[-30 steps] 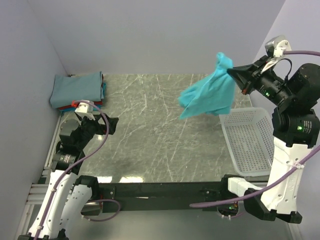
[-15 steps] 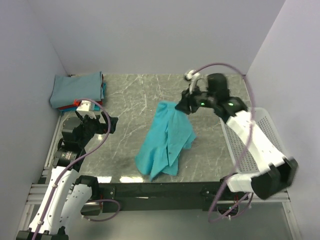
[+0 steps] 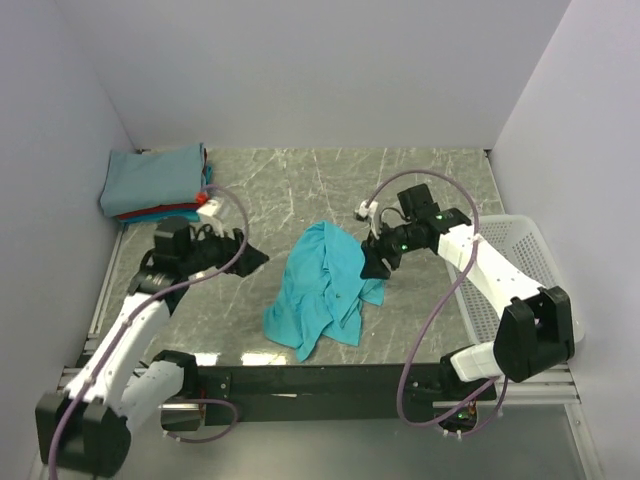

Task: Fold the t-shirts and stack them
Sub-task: Flatten the tshirt out

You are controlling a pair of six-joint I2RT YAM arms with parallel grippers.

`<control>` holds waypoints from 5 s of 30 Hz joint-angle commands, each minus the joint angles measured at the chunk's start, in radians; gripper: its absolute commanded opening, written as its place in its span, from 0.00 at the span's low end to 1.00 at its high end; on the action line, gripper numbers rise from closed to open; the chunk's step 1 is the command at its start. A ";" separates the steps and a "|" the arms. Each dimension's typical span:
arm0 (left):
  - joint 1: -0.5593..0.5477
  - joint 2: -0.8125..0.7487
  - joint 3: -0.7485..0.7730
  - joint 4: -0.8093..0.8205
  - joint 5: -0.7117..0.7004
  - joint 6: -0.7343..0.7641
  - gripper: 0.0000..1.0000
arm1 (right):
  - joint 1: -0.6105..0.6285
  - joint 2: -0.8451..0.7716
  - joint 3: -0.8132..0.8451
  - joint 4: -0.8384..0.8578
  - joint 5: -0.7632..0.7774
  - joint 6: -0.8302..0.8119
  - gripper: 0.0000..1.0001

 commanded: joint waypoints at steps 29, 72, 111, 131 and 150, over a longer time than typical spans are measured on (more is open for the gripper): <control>-1.101 0.593 0.123 -0.083 -1.043 -0.554 0.64 | 0.382 0.156 -0.138 0.388 0.460 0.440 0.61; -0.701 -0.011 0.452 -0.178 -1.167 -0.065 0.00 | 0.099 -0.253 0.389 -0.061 0.435 -0.088 0.00; -0.267 0.276 0.267 0.363 -0.835 -0.255 0.01 | -0.131 -0.153 0.128 0.466 0.551 0.331 0.00; -0.136 0.529 0.631 -0.132 -0.389 0.030 0.76 | 0.080 0.238 0.158 -0.038 0.150 -0.191 0.71; -0.208 -0.054 0.086 -0.057 -0.562 0.078 0.76 | 0.307 0.419 0.064 0.111 0.565 0.021 0.59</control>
